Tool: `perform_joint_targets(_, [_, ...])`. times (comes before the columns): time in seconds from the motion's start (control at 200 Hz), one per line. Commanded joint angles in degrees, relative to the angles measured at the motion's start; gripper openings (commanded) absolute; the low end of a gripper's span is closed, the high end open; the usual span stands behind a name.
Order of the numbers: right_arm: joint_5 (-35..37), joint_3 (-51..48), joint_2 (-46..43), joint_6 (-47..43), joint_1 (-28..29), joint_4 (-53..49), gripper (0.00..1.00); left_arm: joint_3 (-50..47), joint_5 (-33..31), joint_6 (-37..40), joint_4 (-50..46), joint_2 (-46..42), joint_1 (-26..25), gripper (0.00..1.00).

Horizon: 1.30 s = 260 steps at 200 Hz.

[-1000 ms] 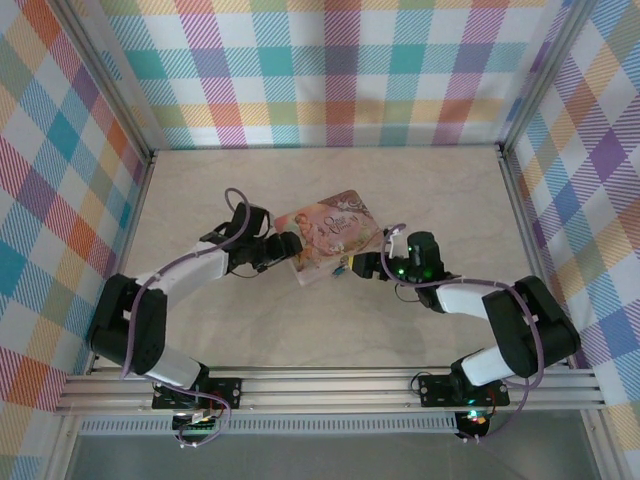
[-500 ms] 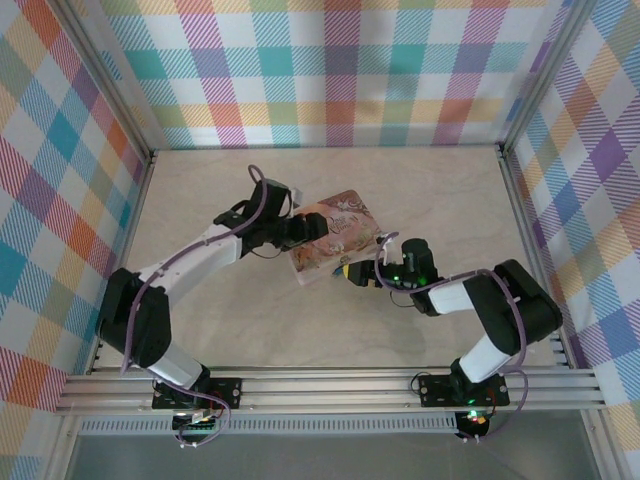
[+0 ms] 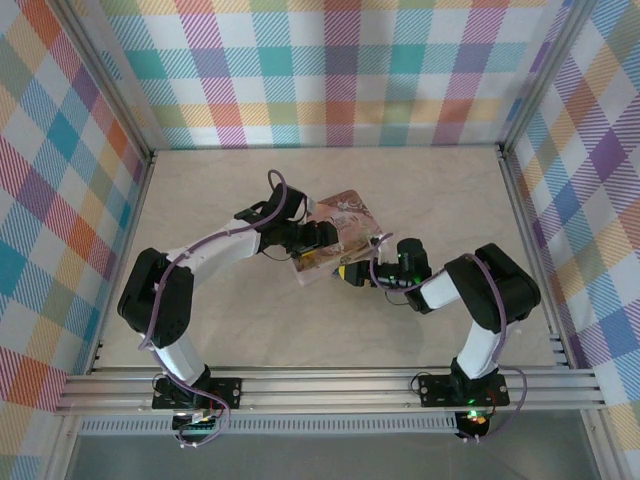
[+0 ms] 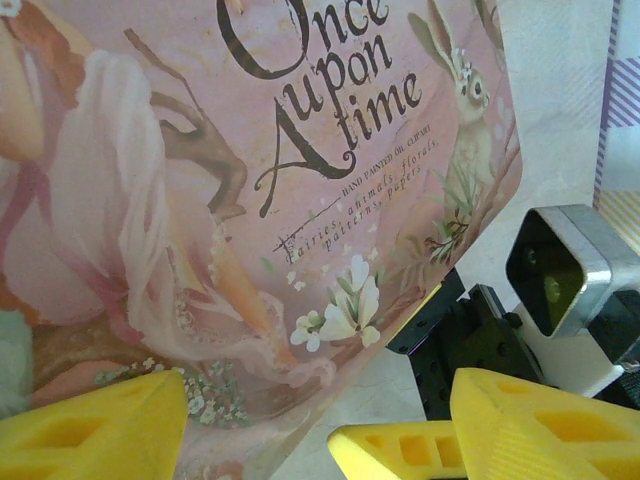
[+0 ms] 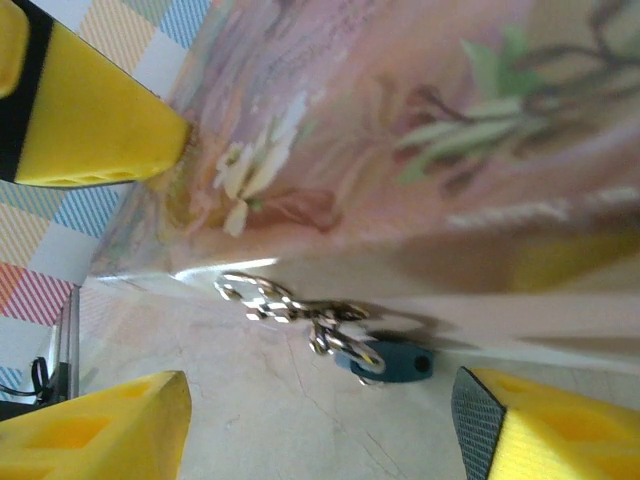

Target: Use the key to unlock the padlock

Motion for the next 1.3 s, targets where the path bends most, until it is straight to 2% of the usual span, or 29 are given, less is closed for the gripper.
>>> perform_joint_targets(0.0, [-2.07,1.5,1.44,0.57,0.71,4.74,0.68,0.8,-0.71,0.18,0.11,1.34,-0.66,0.7])
perform_joint_targets(0.27, [-2.37,2.1,5.21,2.52,0.98,9.56,0.66,-0.01,-0.99,-0.21,0.27,1.65,-0.76,0.7])
perform_joint_targets(0.62, [-4.0,1.97,7.07,2.78,1.25,12.56,0.57,-0.35,-1.36,-0.68,0.31,1.83,-0.8,0.7])
perform_joint_targets(0.91, [-4.34,1.26,6.66,2.68,1.32,13.6,0.52,-0.17,-1.38,-0.89,0.28,2.0,-0.84,0.7])
perform_joint_targets(1.295, [-4.1,1.26,6.03,1.84,1.24,11.32,0.39,0.01,-1.43,-0.81,0.0,2.09,-0.82,0.7])
